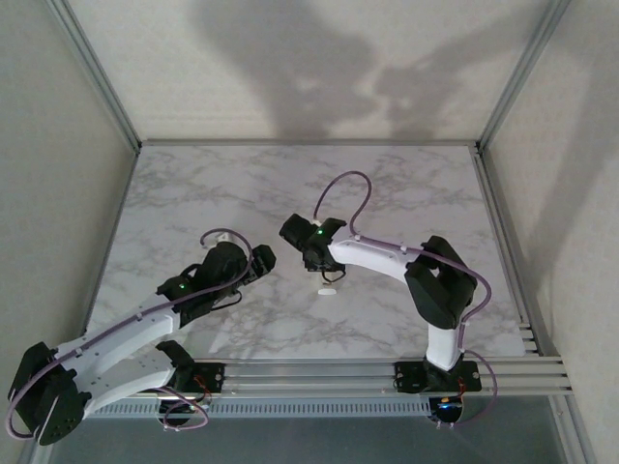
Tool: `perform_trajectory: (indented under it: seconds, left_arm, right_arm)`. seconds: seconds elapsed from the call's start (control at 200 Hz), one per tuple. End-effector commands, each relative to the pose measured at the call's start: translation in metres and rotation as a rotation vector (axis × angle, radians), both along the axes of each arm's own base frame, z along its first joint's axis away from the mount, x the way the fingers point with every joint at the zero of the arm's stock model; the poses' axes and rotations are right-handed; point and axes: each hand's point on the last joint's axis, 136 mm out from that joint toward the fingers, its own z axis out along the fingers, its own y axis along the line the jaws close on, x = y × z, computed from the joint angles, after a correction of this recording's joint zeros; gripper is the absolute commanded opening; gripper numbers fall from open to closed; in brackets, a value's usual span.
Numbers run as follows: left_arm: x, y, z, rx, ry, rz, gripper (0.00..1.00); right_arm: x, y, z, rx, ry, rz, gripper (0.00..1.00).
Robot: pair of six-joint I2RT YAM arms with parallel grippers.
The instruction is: Load the batteries into the remote control
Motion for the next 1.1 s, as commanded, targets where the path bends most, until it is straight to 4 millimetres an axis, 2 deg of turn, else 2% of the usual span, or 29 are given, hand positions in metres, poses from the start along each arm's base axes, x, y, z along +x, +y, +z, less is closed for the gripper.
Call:
perform_trajectory:
  seconds: [0.0,0.34,0.801,0.881,0.966,1.056,1.097]
  left_arm:
    - [-0.004,0.013,-0.007,0.022,0.014,0.036,0.99]
    - [-0.007,0.016,-0.006,0.02,0.016,0.028,0.99]
    - [-0.008,0.015,-0.011,0.008,0.028,0.02,1.0]
    - [-0.007,0.014,-0.012,0.005,0.03,0.02,0.99]
    - [-0.006,0.012,-0.011,0.001,0.031,0.016,1.0]
    - [-0.006,0.011,-0.012,0.0,0.034,0.011,0.99]
    - [-0.006,0.01,-0.012,-0.001,0.034,0.007,0.99]
  right_arm:
    - [-0.002,-0.009,-0.012,-0.053,-0.008,-0.038,0.25]
    - [-0.003,-0.007,-0.027,-0.073,-0.002,-0.025,0.25]
    - [-0.006,-0.006,-0.034,-0.083,0.025,-0.01,0.26]
    - [-0.008,-0.006,-0.033,-0.083,0.029,-0.004,0.31]
    - [-0.009,-0.005,-0.029,-0.074,0.029,0.0,0.42]
    - [-0.009,-0.003,-0.02,-0.057,0.021,0.011,0.51]
    - [-0.009,-0.003,-0.015,-0.052,0.016,0.014,0.52]
